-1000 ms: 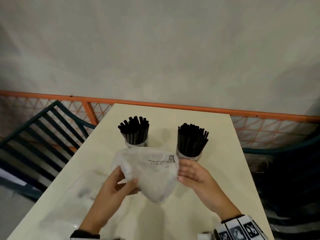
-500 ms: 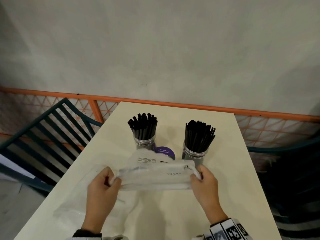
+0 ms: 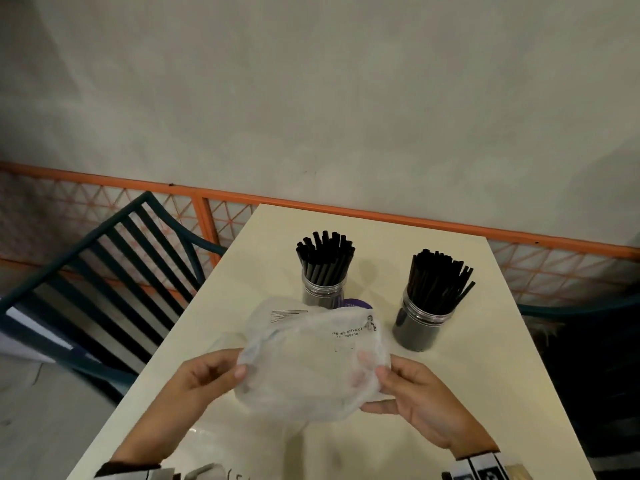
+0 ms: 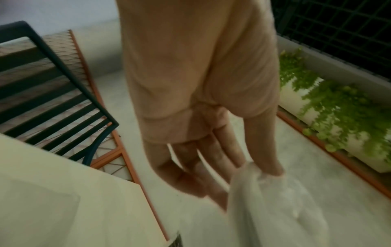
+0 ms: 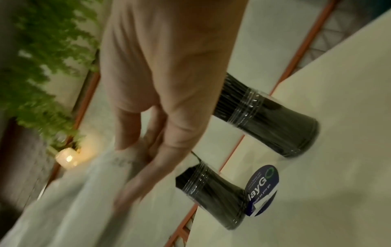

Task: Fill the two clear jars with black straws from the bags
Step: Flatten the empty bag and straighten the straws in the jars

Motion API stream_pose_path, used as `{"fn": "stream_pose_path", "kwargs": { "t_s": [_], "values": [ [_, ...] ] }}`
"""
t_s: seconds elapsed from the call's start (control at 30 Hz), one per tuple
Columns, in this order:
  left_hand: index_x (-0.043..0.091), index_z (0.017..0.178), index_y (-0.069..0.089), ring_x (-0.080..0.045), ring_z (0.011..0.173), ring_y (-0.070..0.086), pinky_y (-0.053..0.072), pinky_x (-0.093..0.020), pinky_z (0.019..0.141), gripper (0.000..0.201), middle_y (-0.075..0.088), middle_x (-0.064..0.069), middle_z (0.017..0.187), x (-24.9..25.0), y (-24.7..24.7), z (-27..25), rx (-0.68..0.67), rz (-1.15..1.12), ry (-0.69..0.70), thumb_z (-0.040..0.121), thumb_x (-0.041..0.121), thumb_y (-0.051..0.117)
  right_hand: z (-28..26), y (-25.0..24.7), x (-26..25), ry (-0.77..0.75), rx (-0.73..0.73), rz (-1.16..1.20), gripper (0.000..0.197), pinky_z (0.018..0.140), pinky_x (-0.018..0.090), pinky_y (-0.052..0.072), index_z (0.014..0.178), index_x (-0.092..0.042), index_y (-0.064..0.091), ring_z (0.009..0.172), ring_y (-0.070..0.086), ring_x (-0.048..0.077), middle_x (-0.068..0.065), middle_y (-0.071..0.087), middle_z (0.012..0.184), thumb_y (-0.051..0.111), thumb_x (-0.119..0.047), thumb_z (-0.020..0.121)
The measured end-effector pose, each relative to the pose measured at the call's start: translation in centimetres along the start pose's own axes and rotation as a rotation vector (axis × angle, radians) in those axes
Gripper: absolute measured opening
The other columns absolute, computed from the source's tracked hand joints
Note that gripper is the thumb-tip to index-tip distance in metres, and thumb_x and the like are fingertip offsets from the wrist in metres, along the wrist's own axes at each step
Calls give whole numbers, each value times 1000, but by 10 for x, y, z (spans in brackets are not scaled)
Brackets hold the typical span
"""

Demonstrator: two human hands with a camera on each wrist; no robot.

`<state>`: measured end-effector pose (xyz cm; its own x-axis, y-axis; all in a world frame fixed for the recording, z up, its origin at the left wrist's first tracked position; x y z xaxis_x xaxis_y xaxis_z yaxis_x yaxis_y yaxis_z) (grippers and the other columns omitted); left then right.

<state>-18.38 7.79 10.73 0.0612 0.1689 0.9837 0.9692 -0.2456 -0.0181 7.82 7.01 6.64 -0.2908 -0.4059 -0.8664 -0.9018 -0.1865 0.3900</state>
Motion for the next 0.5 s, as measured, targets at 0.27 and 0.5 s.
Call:
{"fn": "stream_pose_path", "kwargs": {
  "t_s": [0.27,0.5],
  "values": [
    [15,66,45,-21,56,47,45,-37,59,22,46,-8,66,1,-43,4,296,372,246,71,0,60,9,16,-6,-253,668,-512,37,43,18,44,58,-11,33,43,58,8,13,48,58,60,5,77],
    [26,68,41,-8,58,44,35,-11,49,43,42,0,70,-20,-66,3,471,535,232,77,-14,50,20,43,10,-259,389,-633,21,66,14,47,85,-21,56,79,57,12,1,62,84,66,-4,78]
  ]
}}
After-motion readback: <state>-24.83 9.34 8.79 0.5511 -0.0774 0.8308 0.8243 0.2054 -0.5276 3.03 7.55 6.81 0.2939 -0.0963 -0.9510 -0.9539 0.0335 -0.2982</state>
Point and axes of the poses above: each hand's wrist, its own z-axis towards the middle knuckle, its own y-axis out of the palm, x = y × z, the point moved 7 cm from there along z, towards the middle knuckle
